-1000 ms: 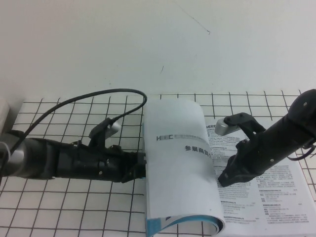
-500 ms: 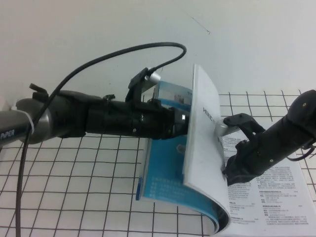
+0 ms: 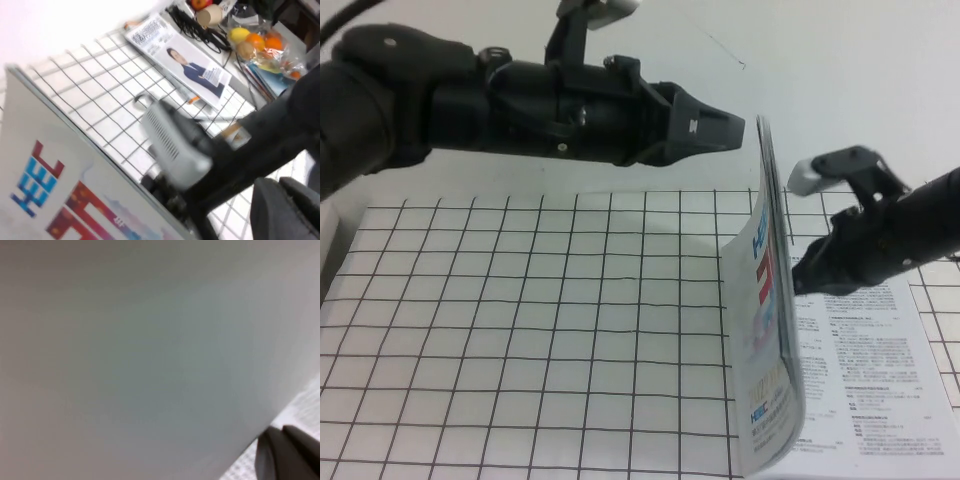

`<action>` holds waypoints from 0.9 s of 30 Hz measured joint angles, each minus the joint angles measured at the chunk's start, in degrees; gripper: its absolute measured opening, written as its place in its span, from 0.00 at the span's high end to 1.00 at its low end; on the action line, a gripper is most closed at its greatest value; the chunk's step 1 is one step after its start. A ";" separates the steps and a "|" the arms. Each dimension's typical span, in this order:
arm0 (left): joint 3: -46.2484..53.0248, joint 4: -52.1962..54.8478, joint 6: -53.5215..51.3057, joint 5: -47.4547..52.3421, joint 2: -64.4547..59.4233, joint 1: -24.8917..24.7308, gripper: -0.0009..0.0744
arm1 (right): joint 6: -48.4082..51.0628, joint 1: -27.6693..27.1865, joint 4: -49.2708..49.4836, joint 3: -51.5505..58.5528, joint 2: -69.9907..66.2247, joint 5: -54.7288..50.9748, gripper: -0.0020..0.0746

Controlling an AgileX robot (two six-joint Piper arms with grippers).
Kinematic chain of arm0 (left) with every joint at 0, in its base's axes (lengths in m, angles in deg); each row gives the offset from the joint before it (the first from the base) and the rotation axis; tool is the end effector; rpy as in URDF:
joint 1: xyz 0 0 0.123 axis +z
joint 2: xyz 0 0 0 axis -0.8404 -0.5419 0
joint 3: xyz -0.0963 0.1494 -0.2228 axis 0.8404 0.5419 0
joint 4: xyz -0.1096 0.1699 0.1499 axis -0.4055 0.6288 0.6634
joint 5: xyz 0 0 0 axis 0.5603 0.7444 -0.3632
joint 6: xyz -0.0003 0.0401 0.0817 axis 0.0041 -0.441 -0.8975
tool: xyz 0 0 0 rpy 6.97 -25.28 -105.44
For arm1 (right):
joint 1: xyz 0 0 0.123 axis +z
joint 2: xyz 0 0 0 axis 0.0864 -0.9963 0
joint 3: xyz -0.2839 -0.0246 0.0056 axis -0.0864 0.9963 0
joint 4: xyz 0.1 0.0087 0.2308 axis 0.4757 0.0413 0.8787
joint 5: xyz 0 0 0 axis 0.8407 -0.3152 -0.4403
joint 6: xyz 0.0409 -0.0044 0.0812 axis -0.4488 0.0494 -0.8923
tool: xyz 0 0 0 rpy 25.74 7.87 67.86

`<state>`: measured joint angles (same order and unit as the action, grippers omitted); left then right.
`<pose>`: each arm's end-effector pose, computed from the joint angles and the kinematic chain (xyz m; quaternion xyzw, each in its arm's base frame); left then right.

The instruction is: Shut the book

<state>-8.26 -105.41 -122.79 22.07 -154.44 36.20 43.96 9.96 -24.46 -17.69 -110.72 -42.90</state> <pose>0.3207 -0.1968 0.3644 0.2597 0.7522 -0.4877 0.3591 0.3493 0.1320 0.2027 -0.2759 0.9065 0.2096 0.2415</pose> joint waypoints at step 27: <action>-0.81 46.13 23.97 5.12 36.37 0.00 0.99 | -18.90 -0.52 -29.31 -14.20 52.74 -20.40 0.98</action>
<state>-9.07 -59.28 -98.81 27.19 -118.07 36.20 25.05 9.44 -53.77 -31.90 -57.97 -63.30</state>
